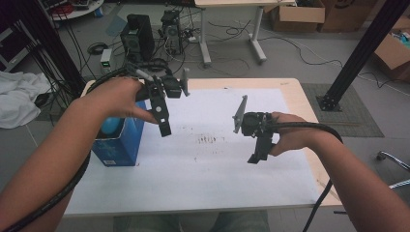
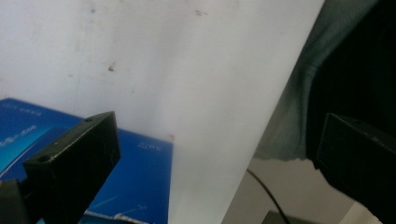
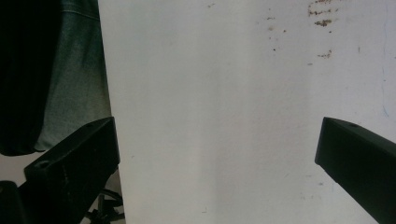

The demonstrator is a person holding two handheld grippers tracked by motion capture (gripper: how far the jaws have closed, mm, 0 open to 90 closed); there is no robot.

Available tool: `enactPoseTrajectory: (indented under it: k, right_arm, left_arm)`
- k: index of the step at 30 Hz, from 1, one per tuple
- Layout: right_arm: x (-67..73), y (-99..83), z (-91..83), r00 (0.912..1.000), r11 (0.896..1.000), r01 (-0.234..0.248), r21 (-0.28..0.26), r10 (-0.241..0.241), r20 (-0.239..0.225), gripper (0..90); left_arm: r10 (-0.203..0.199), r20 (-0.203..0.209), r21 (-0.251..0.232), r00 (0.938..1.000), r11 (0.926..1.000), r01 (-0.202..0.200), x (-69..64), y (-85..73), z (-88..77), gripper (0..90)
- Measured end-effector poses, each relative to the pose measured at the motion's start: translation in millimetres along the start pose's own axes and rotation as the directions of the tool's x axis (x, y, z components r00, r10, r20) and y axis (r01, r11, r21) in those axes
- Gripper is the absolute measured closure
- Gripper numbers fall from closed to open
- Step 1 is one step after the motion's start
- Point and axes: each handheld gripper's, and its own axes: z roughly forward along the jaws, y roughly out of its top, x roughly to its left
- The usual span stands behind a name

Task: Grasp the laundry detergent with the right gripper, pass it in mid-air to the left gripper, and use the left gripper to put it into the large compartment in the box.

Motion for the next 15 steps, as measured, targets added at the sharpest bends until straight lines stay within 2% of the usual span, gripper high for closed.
enactPoseTrajectory:
  k: [3,4,6,11,15]
  right_arm:
    - [-0.9,-1.0,-3.2,1.0000,1.000,0.000,0.000,0.000,0.004,0.0]
    - [-0.6,-1.4,-3.6,1.0000,1.000,-0.006,0.000,0.006,0.005,0.0]
    - [-1.9,-2.3,-4.6,1.0000,1.000,-0.009,0.002,0.009,0.003,0.0]
    - [-5.3,-2.1,-5.1,1.0000,1.000,-0.009,0.003,0.009,0.004,0.0]
    - [-7.0,0.5,-6.4,0.9999,1.000,-0.011,0.002,0.011,0.007,0.0]
  left_arm:
    - [0.074,0.007,0.012,0.9973,0.9972,-0.074,-6.9,4.8,6.4,0.1]
    - [0.104,0.010,0.016,0.9945,0.9944,-0.105,-9.0,6.9,9.1,0.1]
    - [0.139,0.010,0.027,0.9902,0.9898,-0.140,-10.8,9.8,12.6,0.1]
    - [0.159,0.017,0.030,0.9872,0.9868,-0.159,-10.5,12.2,15.3,0.1]
    - [0.156,0.023,0.026,0.9875,0.9873,-0.157,-7.0,10.0,16.3,0.1]
